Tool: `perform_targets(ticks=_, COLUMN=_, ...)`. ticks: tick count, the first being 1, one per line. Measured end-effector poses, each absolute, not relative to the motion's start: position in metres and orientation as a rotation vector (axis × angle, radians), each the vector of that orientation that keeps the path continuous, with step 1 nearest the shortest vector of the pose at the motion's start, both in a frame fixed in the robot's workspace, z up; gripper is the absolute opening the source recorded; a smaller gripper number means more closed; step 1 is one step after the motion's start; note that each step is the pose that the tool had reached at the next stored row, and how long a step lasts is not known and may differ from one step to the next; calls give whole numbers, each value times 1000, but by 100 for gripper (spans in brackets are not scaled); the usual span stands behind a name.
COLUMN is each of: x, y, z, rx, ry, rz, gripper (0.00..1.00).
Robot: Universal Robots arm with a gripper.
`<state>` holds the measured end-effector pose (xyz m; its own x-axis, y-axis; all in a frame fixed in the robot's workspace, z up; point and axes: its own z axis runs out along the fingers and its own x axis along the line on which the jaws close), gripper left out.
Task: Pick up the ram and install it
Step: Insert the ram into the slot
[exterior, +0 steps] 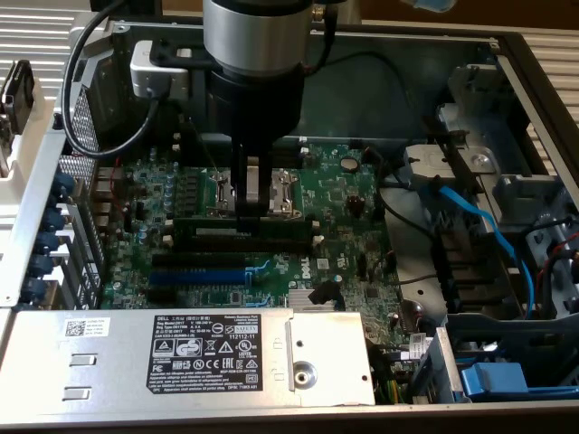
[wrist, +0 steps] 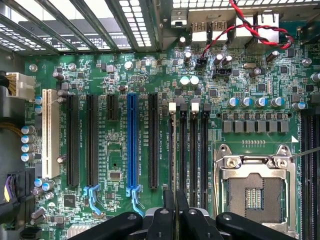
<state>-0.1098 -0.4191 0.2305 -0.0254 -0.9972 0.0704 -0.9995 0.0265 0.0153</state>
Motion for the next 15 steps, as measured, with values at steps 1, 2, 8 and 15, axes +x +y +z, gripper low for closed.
perform_targets(ticks=1, x=-110, y=-419, z=231, rx=2149, ry=-2206, rz=59, gripper=13)
perform_targets(ticks=2, x=-110, y=-419, z=232, rx=2149, ry=-2206, rz=59, gripper=13)
perform_targets(ticks=8, x=-110, y=-419, z=233, rx=2149, ry=-2206, rz=59, gripper=13)
perform_targets(ticks=15, x=-110, y=-419, z=235, rx=2149, ry=-2206, rz=59, gripper=13)
